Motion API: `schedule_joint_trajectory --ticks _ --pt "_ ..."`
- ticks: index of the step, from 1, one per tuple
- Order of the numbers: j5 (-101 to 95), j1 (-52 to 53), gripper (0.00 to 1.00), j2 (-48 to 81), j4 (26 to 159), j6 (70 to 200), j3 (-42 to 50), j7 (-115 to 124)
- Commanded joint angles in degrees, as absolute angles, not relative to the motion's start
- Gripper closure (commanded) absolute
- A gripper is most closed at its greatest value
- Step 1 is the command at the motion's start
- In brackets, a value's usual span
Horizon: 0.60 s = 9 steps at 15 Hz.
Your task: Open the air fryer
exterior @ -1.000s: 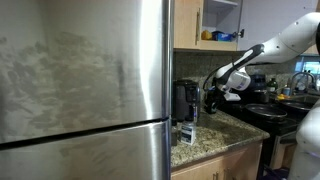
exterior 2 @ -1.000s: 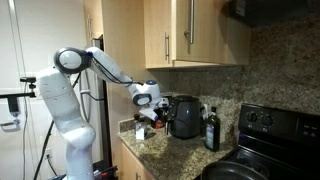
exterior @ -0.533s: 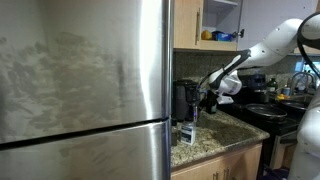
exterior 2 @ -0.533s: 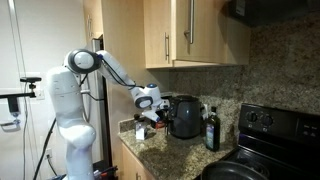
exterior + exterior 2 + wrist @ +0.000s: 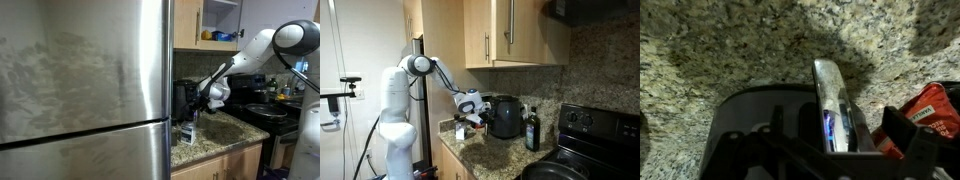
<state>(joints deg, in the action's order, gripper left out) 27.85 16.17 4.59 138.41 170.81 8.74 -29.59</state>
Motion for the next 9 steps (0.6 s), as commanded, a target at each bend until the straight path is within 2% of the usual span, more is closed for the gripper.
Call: schedule_joint_trajectory --ticks 1,5,6,7,9 --pt "29.2 16.3 0.0 6.2 137.2 173.4 7.9 -31.8" --pt "29.3 16.2 0.0 7.3 136.5 176.1 6.5 -32.2" --pt "29.2 16.1 0.25 7.5 136.4 175.8 6.4 -31.7" --pt "28.8 16.1 0.27 7.8 136.5 176.2 6.4 -31.6" --pt "28.8 15.9 0.41 8.2 136.6 176.7 6.2 -31.7"
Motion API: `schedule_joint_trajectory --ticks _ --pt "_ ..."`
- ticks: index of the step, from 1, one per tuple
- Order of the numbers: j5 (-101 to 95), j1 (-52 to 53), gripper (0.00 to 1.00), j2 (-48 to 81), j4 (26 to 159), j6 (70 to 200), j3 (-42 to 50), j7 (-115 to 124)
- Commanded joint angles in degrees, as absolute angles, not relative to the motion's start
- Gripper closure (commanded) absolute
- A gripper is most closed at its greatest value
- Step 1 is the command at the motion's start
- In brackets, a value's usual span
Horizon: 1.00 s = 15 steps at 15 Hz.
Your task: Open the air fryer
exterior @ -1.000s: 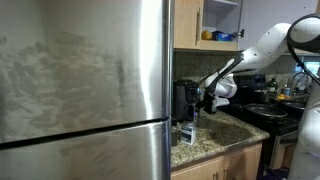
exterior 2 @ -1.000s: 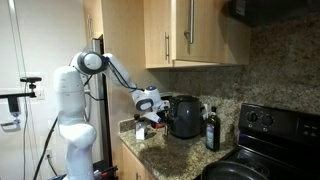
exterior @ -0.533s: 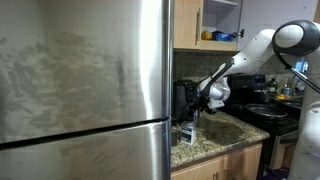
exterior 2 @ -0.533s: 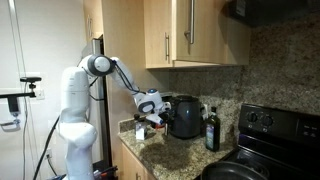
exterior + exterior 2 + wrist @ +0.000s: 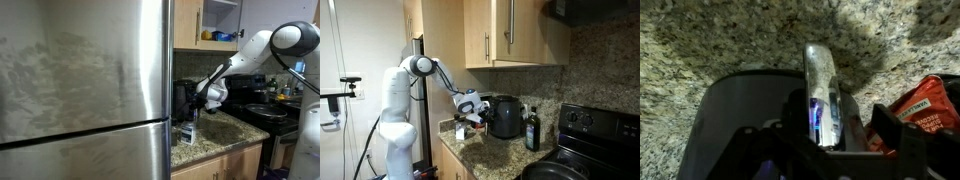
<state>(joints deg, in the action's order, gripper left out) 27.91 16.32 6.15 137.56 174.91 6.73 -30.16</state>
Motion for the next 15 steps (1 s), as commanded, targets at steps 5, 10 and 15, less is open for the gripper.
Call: schedule_joint_trajectory --ticks 5,10,15 --pt "29.2 15.2 0.76 9.7 136.4 178.5 5.8 -32.4" --pt "29.9 14.7 0.91 9.7 136.7 181.7 5.3 -32.6" --pt "26.9 16.5 0.91 7.2 139.9 174.0 8.2 -27.3"
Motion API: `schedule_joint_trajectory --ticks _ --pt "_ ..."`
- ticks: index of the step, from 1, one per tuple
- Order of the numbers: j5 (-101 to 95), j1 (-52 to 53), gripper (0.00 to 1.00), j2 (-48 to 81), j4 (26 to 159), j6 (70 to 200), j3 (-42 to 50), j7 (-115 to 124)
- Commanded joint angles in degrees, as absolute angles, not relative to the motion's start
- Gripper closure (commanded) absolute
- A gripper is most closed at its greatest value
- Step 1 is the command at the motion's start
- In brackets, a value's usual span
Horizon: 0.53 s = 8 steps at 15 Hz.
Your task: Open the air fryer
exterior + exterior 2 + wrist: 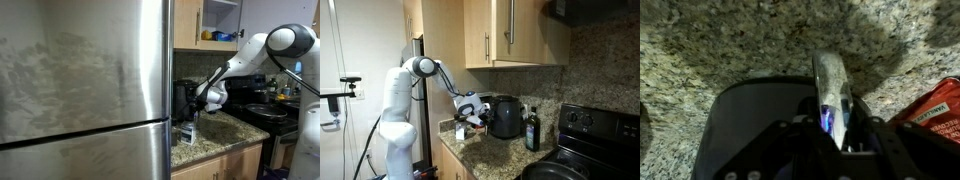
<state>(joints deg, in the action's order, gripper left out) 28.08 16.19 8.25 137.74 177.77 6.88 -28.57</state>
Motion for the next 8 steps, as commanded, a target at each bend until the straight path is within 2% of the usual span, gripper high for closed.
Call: schedule_joint_trajectory --ticks 1,8 --pt "26.6 16.5 0.91 7.1 140.0 173.4 8.4 -26.8" --pt "24.3 17.0 0.91 6.5 140.7 166.2 8.7 -25.1"
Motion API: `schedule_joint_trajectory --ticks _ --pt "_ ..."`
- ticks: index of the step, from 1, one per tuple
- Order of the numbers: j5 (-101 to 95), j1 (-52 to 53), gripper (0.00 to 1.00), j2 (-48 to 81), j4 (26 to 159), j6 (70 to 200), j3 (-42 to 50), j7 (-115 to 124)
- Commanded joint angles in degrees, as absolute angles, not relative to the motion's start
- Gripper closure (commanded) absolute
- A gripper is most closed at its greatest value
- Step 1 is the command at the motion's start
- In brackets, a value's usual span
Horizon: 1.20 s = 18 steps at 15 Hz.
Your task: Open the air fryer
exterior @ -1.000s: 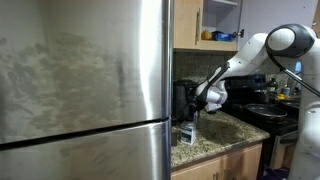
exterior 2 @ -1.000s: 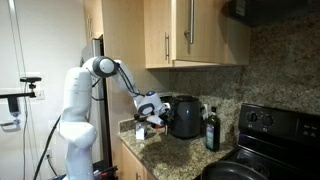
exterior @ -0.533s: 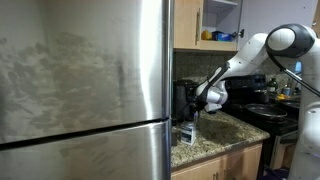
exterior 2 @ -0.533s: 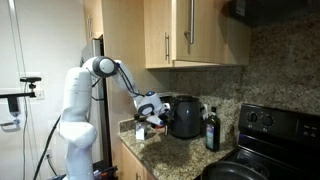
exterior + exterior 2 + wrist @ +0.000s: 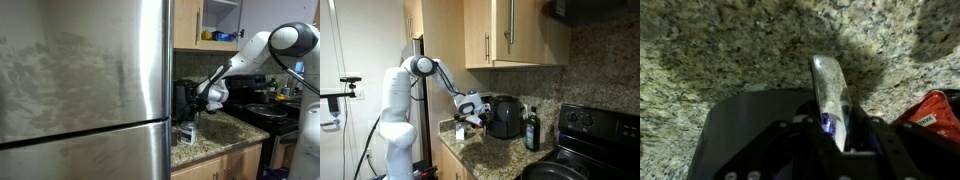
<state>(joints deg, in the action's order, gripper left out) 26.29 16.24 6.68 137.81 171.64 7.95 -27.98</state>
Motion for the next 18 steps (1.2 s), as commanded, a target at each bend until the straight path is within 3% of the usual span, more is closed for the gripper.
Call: schedule_joint_trajectory --ticks 1,6,7,17,18 --pt "23.0 17.2 0.91 6.3 141.0 166.1 8.9 -24.5" --pt "16.8 17.3 0.91 5.7 141.9 165.0 9.5 -17.9" --pt "13.0 11.4 0.91 5.5 142.2 164.9 3.9 -14.1" --pt "6.7 6.5 0.91 4.1 143.3 163.6 -0.8 -3.7" --pt "5.9 6.3 0.76 3.9 143.4 163.8 -0.7 -2.8"
